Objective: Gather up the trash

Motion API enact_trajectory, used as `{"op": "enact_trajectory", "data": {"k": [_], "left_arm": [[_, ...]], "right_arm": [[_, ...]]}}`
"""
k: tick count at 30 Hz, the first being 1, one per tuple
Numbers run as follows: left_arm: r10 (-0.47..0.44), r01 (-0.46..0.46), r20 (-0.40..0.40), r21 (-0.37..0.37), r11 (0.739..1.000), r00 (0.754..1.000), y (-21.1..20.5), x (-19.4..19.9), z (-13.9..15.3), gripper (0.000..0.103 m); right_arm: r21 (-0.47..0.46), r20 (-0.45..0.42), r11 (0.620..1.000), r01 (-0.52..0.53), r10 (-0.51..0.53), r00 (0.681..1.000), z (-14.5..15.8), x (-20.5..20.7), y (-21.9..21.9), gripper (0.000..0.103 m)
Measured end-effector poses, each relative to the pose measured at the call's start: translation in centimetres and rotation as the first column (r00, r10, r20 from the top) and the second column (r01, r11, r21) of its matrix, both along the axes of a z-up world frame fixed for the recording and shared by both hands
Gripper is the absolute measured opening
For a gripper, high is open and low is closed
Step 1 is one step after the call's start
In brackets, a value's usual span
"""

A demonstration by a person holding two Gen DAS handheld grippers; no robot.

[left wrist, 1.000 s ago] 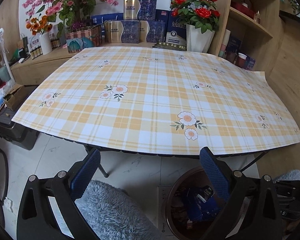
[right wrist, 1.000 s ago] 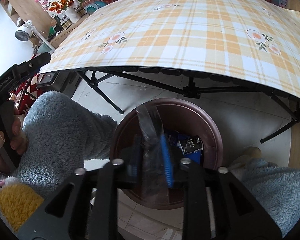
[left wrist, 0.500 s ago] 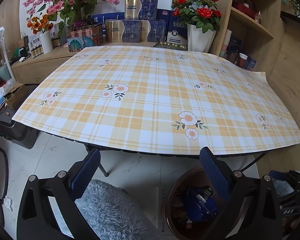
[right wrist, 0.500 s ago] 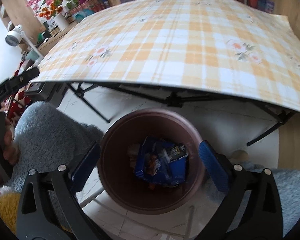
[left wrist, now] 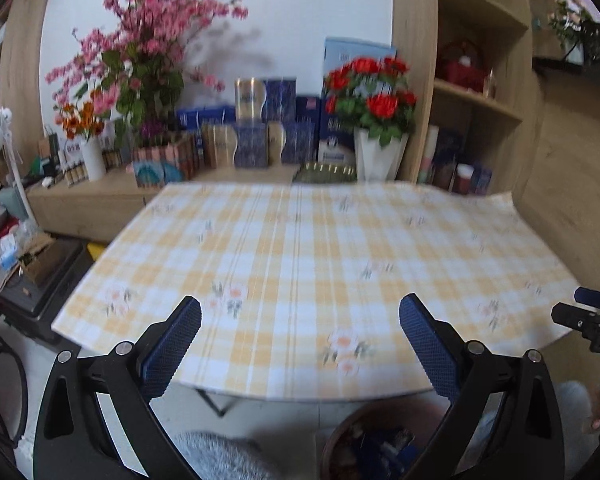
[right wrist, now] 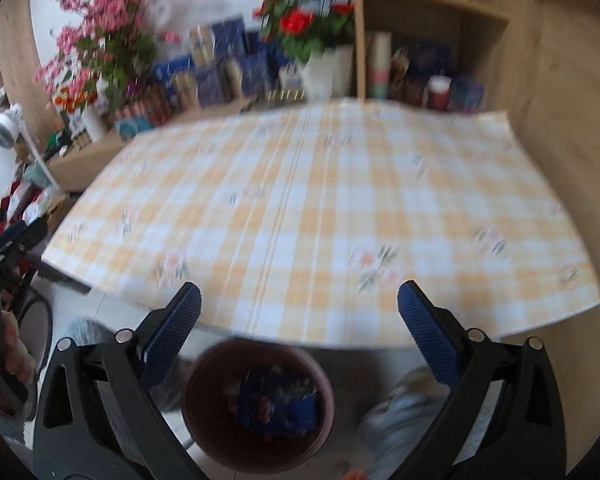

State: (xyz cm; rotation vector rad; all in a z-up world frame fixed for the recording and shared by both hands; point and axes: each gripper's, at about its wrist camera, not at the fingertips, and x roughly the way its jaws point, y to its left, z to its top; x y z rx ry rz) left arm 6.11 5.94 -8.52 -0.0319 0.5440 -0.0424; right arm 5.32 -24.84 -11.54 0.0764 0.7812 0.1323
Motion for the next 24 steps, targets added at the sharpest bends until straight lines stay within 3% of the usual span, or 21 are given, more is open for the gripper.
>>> {"op": "enact_trajectory", "data": {"k": [5, 10, 16, 24], "left_arm": [[-0.043, 0.035, 0.116, 0.066, 0.997, 0.992, -2.2, -0.3, 5.7, 0.097], [-0.025, 0.013, 0.209, 0.056, 0.998, 0.978, -3.3, -1.6, 9.5, 0.097], [-0.036, 0.021, 0.198, 0.073, 0.997, 0.98, -4.2, -2.1, 11.3, 0.097], [-0.04, 0.022, 0.197, 0.09, 0.996, 0.98, -4.4, -3.2, 12.0, 0.097]], "right_arm": [[-0.039, 0.121, 0.998, 0.046, -0.041, 0.992, 5.8, -0.5, -1.3, 0.097], [-0.061, 0.215, 0.996, 0.064, -0.05, 0.975, 10.1, -1.3, -2.1, 0.097], [-0.077, 0.265, 0.994, 0.077, -0.054, 0.963, 12.4, -2.2, -2.2, 0.097], [-0.086, 0.271, 0.994, 0.072, -0.046, 0.961, 12.8, -3.2, -1.8, 0.097]]}}
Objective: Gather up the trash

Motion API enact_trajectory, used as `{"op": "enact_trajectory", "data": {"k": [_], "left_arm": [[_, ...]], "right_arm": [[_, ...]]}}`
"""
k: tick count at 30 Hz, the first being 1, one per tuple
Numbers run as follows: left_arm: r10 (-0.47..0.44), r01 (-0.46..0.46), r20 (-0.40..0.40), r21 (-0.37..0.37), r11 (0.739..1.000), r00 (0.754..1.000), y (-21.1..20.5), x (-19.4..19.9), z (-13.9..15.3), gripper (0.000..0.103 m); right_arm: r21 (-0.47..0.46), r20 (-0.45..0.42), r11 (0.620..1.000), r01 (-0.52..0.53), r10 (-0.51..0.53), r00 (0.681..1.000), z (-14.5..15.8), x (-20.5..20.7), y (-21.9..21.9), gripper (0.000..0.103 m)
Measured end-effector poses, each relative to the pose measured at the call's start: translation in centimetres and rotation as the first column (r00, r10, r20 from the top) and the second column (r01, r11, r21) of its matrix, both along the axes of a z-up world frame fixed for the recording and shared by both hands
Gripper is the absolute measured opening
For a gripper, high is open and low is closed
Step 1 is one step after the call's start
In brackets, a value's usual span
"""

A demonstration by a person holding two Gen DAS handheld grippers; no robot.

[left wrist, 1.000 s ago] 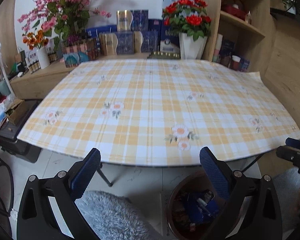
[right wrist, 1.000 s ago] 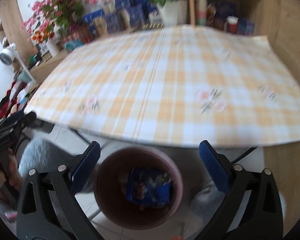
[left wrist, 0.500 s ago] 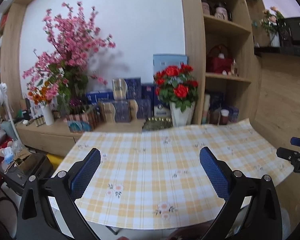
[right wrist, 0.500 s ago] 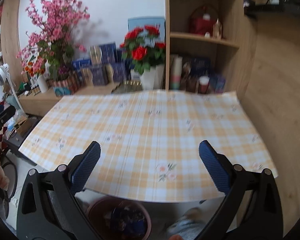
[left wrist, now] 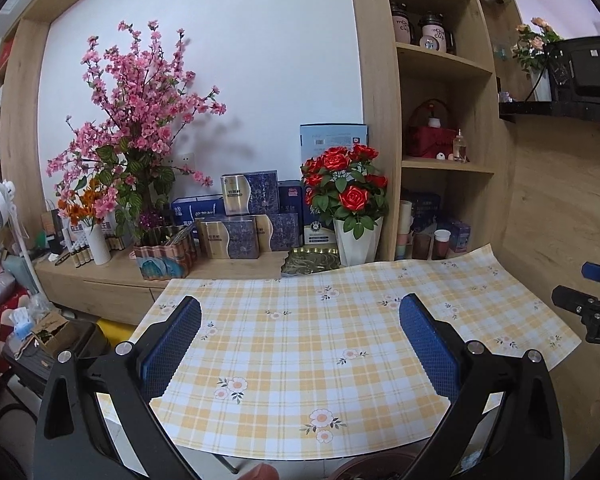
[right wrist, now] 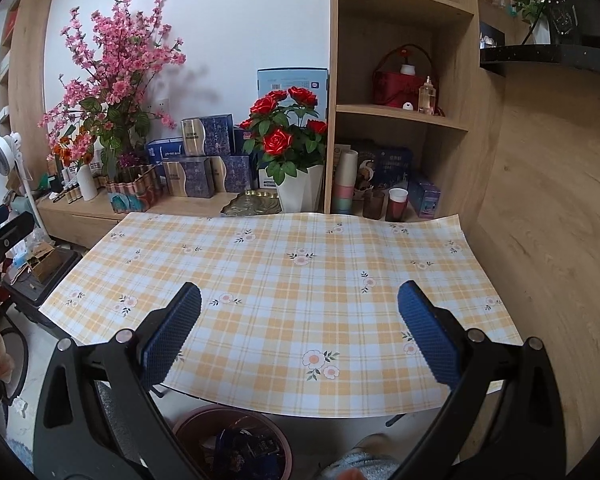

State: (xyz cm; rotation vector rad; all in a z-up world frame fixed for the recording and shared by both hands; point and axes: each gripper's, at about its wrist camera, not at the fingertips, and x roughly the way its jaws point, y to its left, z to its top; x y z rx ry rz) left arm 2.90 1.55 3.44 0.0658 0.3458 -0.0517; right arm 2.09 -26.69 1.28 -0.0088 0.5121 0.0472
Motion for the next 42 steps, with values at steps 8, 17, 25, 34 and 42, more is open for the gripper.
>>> {"op": "enact_trajectory", "data": {"k": [8, 17, 25, 34, 42], "left_arm": [[-0.012, 0.013, -0.034, 0.041, 0.999, 0.999, -0.7, -0.2, -0.6, 0.097], [-0.009, 0.011, -0.033, 0.064, 0.998, 0.999, -0.8, -0.6, -0.9, 0.097], [-0.008, 0.011, -0.038, 0.061, 0.998, 0.999, -0.8, -0.6, -0.9, 0.097], [-0.009, 0.012, -0.039, 0.062, 0.998, 0.999, -0.7, -0.6, -0.9, 0.097], [-0.009, 0.011, -0.041, 0.06, 0.998, 0.999, -0.6, -0.6, -0.9, 0.097]], "right_arm": [[-0.006, 0.002, 1.0, -0.003, 0.004, 1.0, 0.2, -0.6, 0.3, 0.097], [-0.005, -0.004, 1.0, -0.009, 0.009, 1.0, 0.0, -0.5, 0.6, 0.097], [-0.006, -0.014, 1.0, -0.016, 0.016, 1.0, -0.3, -0.4, 1.2, 0.097], [-0.008, -0.014, 1.0, -0.018, 0.018, 1.0, -0.3, -0.3, 1.3, 0.097], [-0.006, -0.018, 1.0, -0.021, 0.021, 1.0, -0.5, -0.1, 1.5, 0.097]]}}
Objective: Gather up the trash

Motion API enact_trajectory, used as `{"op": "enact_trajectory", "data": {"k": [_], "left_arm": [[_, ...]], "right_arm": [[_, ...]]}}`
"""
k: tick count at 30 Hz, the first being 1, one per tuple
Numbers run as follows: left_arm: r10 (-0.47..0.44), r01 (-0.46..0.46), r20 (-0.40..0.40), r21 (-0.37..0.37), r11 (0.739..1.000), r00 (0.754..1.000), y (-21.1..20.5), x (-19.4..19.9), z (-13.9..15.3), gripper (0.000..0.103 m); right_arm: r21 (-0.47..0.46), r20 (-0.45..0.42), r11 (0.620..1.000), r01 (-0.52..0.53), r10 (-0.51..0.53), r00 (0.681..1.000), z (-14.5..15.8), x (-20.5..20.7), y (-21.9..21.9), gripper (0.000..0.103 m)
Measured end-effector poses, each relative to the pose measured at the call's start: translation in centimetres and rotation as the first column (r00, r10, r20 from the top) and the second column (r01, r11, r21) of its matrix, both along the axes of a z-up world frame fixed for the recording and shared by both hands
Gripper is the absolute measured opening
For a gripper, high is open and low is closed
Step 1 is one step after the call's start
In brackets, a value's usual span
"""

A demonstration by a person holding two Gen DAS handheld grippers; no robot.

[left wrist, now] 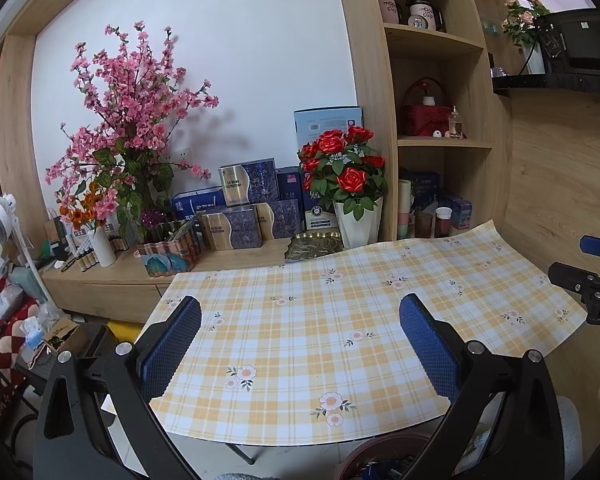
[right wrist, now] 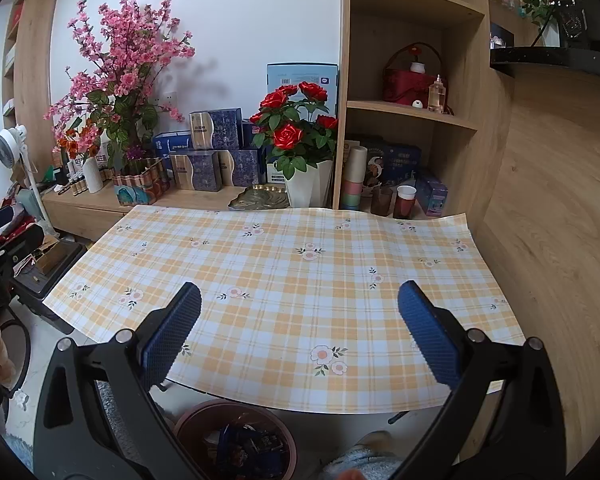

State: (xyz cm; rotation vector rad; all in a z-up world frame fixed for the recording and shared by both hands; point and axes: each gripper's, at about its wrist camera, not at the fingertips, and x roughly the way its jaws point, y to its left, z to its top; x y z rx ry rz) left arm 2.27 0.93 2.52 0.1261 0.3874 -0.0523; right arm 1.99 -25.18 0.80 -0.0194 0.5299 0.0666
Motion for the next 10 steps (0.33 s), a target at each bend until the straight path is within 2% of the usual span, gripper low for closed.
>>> {"op": "enact_trajectory", "data": {"k": [10], "left_arm": [[0.001, -0.001, -0.018, -0.004, 1.0, 1.0, 0.28, 0.31, -0.03, 0.097]], "right_arm": [[-0.002, -0.004, 1.0, -0.004, 0.004, 1.0, -0.14, -0.02, 0.32, 0.097]]}}
